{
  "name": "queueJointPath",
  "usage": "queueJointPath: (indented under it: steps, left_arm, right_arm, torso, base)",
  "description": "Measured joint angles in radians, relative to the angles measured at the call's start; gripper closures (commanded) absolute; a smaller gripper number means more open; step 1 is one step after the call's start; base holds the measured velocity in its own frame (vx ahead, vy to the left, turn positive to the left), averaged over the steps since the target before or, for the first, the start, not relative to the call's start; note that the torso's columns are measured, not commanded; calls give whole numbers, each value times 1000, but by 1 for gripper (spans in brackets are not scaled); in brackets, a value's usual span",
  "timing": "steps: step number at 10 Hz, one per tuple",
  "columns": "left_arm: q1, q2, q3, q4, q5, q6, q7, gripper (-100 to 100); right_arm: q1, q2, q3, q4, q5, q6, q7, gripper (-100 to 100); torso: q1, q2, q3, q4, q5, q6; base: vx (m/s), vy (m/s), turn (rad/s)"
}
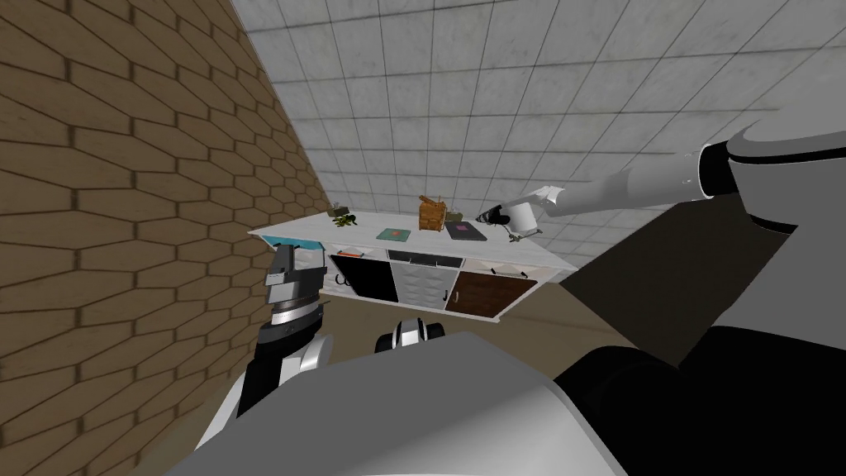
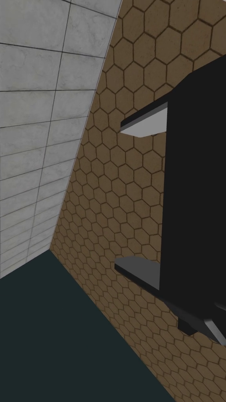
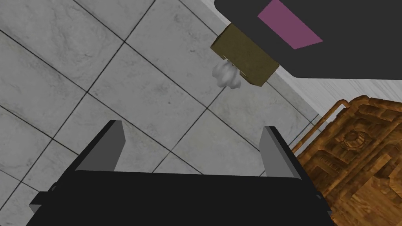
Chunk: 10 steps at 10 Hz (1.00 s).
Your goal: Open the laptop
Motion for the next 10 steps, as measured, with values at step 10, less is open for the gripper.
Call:
queueJointPath:
  steps: [10]
  left_arm:
    - [0, 0, 0, 0, 0, 0, 0, 0]
  right_arm:
    - [20, -271, 21, -60, 32, 74, 101, -100]
  torso:
    - [1, 0, 0, 0, 0, 0]
  base:
    - [2, -59, -67]
